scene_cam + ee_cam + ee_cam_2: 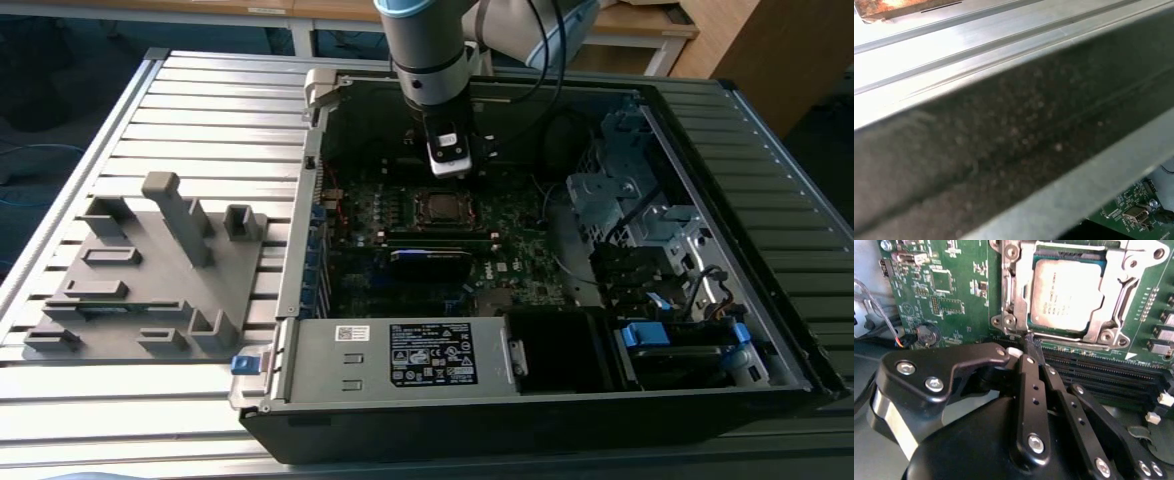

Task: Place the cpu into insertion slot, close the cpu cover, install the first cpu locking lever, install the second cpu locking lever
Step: 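Install the first cpu locking lever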

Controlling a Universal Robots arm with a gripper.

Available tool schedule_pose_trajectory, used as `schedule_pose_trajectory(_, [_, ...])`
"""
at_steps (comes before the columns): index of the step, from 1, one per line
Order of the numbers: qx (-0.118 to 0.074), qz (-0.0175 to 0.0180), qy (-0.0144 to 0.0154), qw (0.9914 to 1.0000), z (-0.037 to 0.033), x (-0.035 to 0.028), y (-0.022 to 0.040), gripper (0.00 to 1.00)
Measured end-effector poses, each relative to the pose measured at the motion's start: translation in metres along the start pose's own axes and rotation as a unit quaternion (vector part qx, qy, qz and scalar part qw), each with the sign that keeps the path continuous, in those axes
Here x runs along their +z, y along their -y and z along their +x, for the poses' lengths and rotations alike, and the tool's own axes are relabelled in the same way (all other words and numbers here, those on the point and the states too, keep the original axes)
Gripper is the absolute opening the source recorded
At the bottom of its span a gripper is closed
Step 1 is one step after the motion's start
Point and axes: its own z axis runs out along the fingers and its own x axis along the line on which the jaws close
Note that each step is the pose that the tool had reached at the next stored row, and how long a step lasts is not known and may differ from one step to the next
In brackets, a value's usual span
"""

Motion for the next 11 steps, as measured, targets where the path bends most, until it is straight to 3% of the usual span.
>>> schedule_pose_trajectory(11, [0.000,-0.0015,-0.0006,1.00000,-0.0012,-0.0056,-0.0012,0.11])
